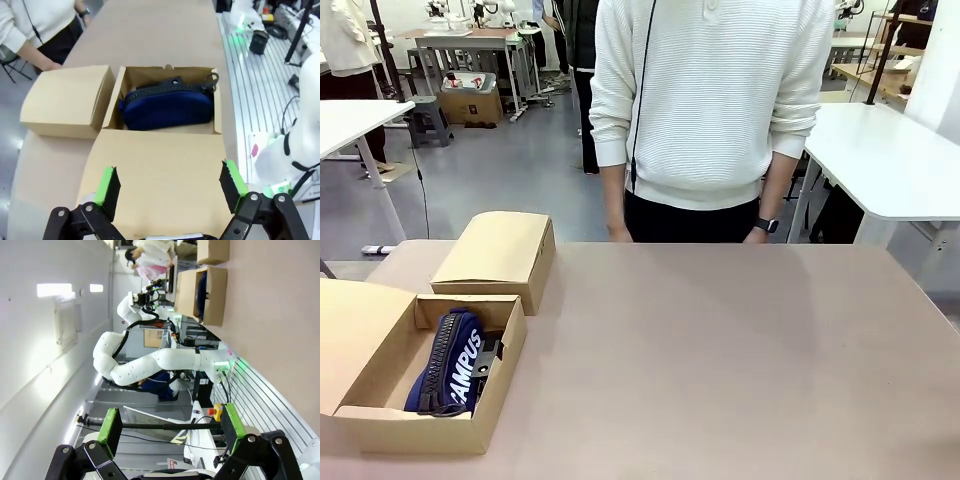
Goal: Place items inside the box.
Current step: Close the lid of the Mailer Box closest to the robot.
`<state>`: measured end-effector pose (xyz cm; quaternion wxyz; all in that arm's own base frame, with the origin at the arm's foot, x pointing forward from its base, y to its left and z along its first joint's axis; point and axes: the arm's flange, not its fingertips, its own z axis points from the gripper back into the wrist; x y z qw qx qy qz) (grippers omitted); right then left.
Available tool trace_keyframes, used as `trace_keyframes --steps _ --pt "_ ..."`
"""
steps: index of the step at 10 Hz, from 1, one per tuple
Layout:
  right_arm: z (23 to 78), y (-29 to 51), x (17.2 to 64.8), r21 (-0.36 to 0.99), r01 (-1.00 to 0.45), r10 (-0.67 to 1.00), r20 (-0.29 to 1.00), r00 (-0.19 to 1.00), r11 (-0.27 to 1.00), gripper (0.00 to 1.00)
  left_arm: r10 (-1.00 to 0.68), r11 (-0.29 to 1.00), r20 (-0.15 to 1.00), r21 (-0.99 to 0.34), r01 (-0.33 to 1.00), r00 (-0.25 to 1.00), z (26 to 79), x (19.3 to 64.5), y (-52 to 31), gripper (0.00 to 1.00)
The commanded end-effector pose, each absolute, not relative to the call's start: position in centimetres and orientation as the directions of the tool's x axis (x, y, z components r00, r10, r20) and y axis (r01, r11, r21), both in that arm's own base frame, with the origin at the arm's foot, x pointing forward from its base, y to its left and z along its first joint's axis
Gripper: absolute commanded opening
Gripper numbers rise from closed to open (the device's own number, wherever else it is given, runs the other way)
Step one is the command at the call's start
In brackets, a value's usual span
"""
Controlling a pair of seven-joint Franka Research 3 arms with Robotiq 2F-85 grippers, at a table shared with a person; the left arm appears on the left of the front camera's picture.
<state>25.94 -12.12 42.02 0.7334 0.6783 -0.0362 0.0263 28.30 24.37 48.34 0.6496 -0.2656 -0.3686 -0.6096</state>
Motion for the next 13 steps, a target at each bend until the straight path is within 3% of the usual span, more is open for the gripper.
trace_keyframes --steps 1,2,3,13 --pt "42.12 -12.32 25.83 0.992 -0.102 -0.011 0.103 0.995 0.071 1.00 -0.635 0.029 0.764 0.174 0.984 -0.116 47.56 28.26 24.65 1.00" --pt "42.12 -12.32 25.83 0.992 -0.102 -0.011 0.103 0.995 0.071 1.00 -0.588 0.035 0.797 0.193 0.981 -0.136 47.38 28.55 24.26 1.00" --pt "42.12 -12.32 25.83 0.992 -0.102 -0.011 0.103 0.995 0.071 1.00 -0.609 0.086 0.792 0.125 0.988 -0.047 48.19 28.30 24.39 1.00" --pt "42.12 -12.32 25.83 0.992 -0.102 -0.011 0.103 0.995 0.071 1.00 -0.610 0.074 0.790 0.139 0.987 -0.066 47.91 28.25 24.53 1.00"
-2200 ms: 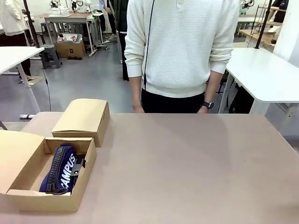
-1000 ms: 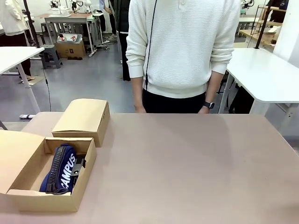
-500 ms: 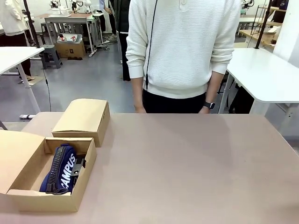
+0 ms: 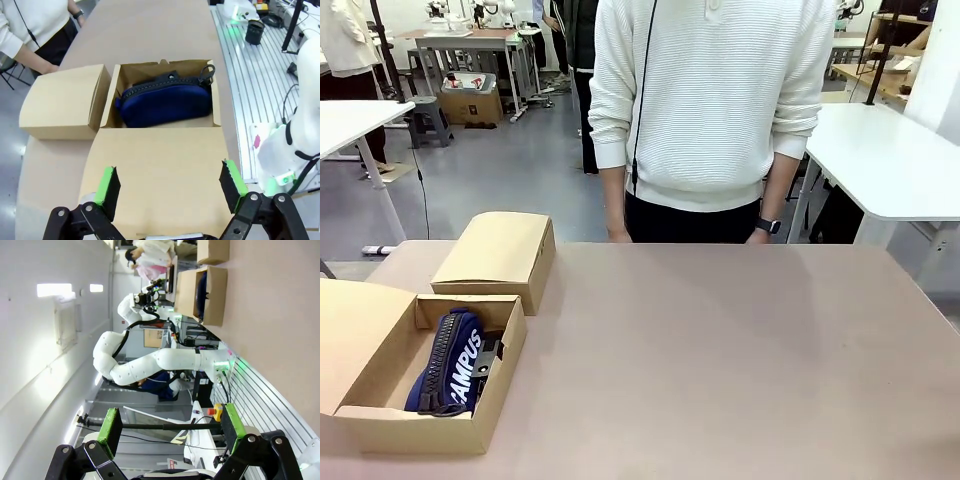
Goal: Place items inside the box.
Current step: Close the lid of the Mailer Box closest to the robot.
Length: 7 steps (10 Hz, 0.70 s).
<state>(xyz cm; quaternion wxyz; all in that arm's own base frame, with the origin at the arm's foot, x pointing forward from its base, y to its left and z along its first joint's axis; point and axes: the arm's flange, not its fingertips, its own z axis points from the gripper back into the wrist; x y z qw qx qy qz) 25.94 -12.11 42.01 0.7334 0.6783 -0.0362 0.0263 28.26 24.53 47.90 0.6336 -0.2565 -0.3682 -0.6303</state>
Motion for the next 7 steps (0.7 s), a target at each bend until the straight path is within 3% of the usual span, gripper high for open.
trace_keyframes --steps 1,5,7 --pt "42.1 -12.3 25.8 0.992 -0.102 -0.011 0.103 0.995 0.071 1.00 -0.641 0.060 0.763 0.148 0.987 -0.076 47.4 29.0 24.9 1.00" --pt "42.1 -12.3 25.8 0.992 -0.102 -0.011 0.103 0.995 0.071 1.00 -0.741 0.031 0.670 0.102 0.994 -0.046 44.5 30.0 29.6 1.00" --pt "42.1 -12.3 25.8 0.992 -0.102 -0.011 0.103 0.995 0.071 1.00 -0.735 0.009 0.677 0.057 0.998 -0.032 42.7 29.6 30.5 1.00"
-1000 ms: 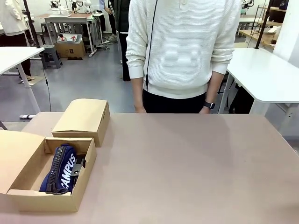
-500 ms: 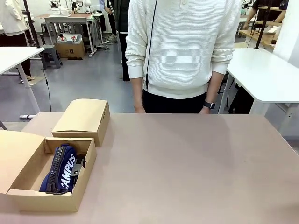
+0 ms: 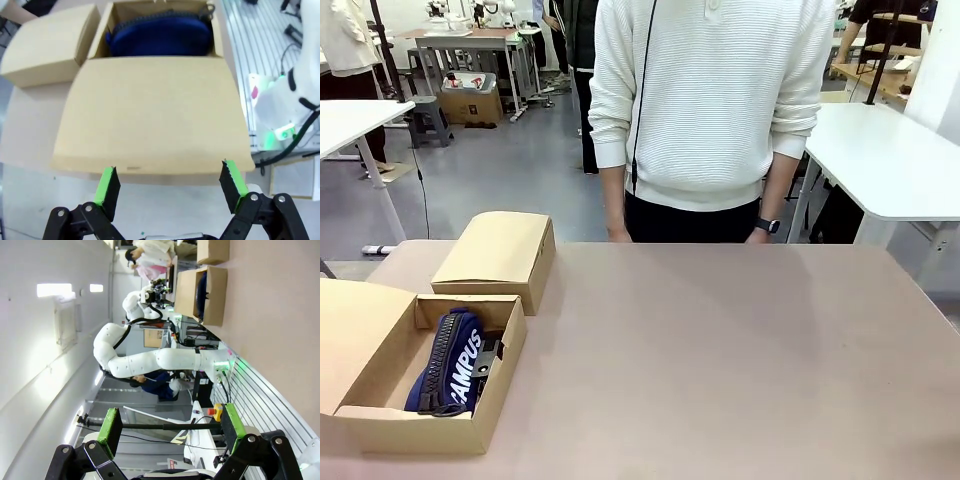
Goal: Place items inside the box.
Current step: Close the lid of the Mailer Box closest to the robot.
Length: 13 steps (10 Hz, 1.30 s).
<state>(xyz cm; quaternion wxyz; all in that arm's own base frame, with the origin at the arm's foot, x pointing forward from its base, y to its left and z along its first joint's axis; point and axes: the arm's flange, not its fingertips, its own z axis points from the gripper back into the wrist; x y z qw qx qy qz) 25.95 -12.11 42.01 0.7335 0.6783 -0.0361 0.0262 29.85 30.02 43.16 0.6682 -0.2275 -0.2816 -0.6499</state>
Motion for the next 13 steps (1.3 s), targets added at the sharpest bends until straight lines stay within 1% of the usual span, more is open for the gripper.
trace_keyframes --steps 1,4,6,7,9,10,11,12,13 --pt "42.1 -12.3 25.8 0.992 -0.102 -0.011 0.103 0.995 0.071 1.00 -0.752 0.016 0.658 0.042 0.999 -0.016 41.9 29.8 30.7 1.00" --pt "42.1 -12.3 25.8 0.992 -0.102 -0.011 0.103 0.995 0.071 1.00 -0.722 0.048 0.690 -0.029 0.998 0.054 37.9 30.7 31.3 1.00" --pt "42.1 -12.3 25.8 0.992 -0.102 -0.011 0.103 0.995 0.071 1.00 -0.696 0.019 0.717 -0.025 1.000 0.031 35.6 31.5 30.1 1.00" --pt "42.1 -12.3 25.8 0.992 -0.102 -0.011 0.103 0.995 0.071 1.00 -0.646 0.012 0.762 -0.031 0.999 0.031 34.2 31.4 29.6 1.00" --pt "42.1 -12.3 25.8 0.992 -0.102 -0.011 0.103 0.995 0.071 1.00 -0.525 -0.022 0.851 0.004 1.000 -0.015 32.9 31.2 28.2 1.00" --pt "42.1 -12.3 25.8 0.992 -0.102 -0.011 0.103 0.995 0.071 1.00 -0.502 -0.033 0.864 0.030 0.999 -0.043 32.4 31.0 27.3 1.00" --pt "42.1 -12.3 25.8 0.992 -0.102 -0.011 0.103 0.995 0.071 1.00 -0.472 -0.054 0.880 0.027 0.998 -0.050 32.2 30.5 26.3 1.00" --pt "42.1 -12.3 25.8 0.992 -0.102 -0.011 0.103 0.995 0.071 1.00 -0.396 -0.081 0.915 0.047 0.996 -0.075 32.6 30.0 25.5 1.00" --pt "42.1 -12.3 25.8 0.992 -0.102 -0.011 0.103 0.995 0.071 1.00 -0.362 -0.078 0.924 0.101 0.992 -0.123 34.0 29.7 24.8 1.00"
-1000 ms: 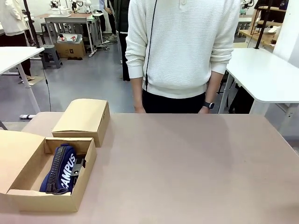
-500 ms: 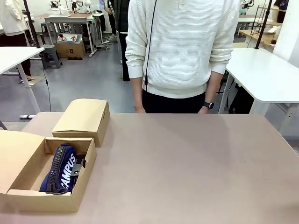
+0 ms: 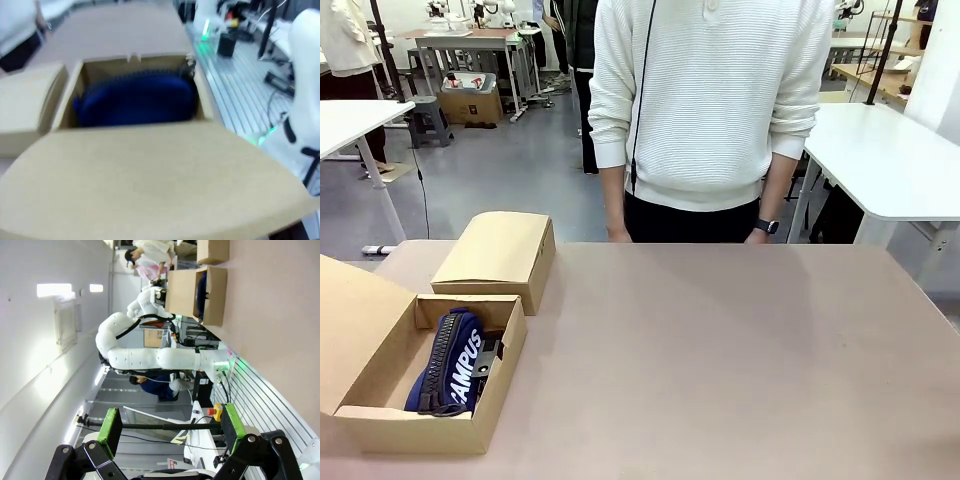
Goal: Place items inside the box.
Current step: Close the lid of the Mailer Box closest to the robot.
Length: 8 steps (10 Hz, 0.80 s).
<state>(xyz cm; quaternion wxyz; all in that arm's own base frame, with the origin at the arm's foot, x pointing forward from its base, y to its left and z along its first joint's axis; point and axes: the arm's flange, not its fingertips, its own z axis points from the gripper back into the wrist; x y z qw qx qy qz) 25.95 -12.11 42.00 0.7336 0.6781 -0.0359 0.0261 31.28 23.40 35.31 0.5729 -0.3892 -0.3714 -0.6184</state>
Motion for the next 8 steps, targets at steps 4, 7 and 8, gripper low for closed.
trace_keyframes --steps 4,7,8 --pt "42.1 -12.3 25.8 0.992 -0.102 -0.011 0.103 0.995 0.071 1.00 -0.324 -0.105 0.923 0.185 0.977 -0.209 38.4 28.9 20.9 1.00" --pt "42.1 -12.3 25.8 0.992 -0.102 -0.011 0.103 0.995 0.071 1.00 -0.328 -0.098 0.921 0.191 0.977 -0.212 38.1 30.4 17.5 1.00" --pt "42.1 -12.3 25.8 0.992 -0.102 -0.011 0.103 0.995 0.071 1.00 -0.283 -0.042 0.936 0.205 0.978 -0.208 38.3 31.2 16.1 1.00"
